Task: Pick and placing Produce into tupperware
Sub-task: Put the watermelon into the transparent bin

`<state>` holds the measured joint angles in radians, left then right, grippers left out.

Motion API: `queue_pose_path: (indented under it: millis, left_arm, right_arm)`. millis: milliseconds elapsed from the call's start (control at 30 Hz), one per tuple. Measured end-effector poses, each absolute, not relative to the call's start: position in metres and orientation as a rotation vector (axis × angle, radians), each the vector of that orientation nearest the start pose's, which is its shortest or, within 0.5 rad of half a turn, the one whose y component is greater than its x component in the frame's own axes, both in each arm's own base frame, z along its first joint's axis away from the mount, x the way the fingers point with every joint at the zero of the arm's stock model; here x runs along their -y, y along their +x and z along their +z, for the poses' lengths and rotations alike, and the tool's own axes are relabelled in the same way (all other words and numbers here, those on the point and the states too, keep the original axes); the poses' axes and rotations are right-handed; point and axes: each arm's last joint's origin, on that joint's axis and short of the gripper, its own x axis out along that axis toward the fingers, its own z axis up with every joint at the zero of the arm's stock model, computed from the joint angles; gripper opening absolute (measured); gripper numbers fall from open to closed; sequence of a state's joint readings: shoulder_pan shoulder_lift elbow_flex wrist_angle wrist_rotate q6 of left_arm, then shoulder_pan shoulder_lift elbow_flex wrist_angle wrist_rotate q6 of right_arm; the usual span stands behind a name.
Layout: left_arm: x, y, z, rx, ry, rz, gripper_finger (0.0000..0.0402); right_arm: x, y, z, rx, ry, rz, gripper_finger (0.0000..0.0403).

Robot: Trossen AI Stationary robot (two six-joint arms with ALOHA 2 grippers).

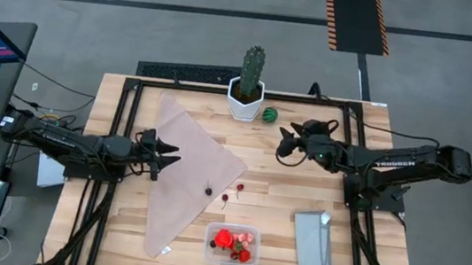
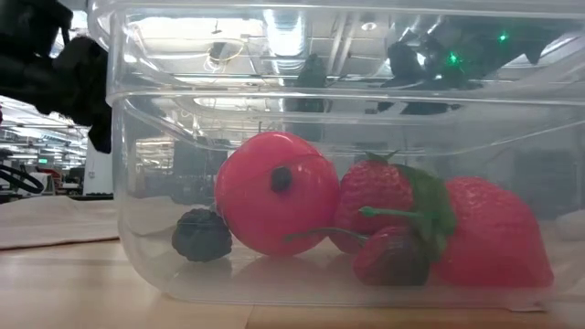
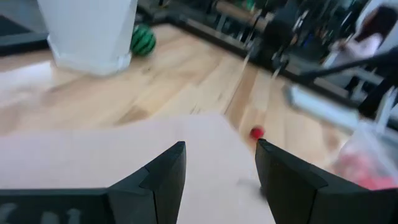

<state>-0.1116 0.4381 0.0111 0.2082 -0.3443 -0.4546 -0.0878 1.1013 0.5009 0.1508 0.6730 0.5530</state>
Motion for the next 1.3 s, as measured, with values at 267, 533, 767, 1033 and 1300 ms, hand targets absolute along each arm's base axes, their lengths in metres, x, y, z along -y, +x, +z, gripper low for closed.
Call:
queue_pose_path:
  millis: [267,533,767,1033,1300]
  left_arm:
    - [0.004,0.119,0.135,-0.296,-0.346,0.296,0.0182]
    - [0.004,0.119,0.135,-0.301,-0.343,0.295,0.0182]
    - [0.004,0.119,0.135,-0.303,-0.341,0.295,0.0182]
    - [0.004,0.118,0.135,-0.305,-0.339,0.295,0.0182]
    - [0.004,0.118,0.135,-0.306,-0.339,0.295,0.0182]
  right_arm:
    - [0.036,0.220,0.198,-0.212,0.361,-0.994,0.0253]
    - [0.039,0.231,0.189,-0.155,0.457,-0.993,0.0245]
    - [0.046,0.233,0.187,-0.150,0.489,-0.994,0.0244]
    - [0.048,0.236,0.183,-0.110,0.581,-1.005,0.0255]
    - [0.052,0.250,0.172,-0.135,0.594,-1.066,0.0362]
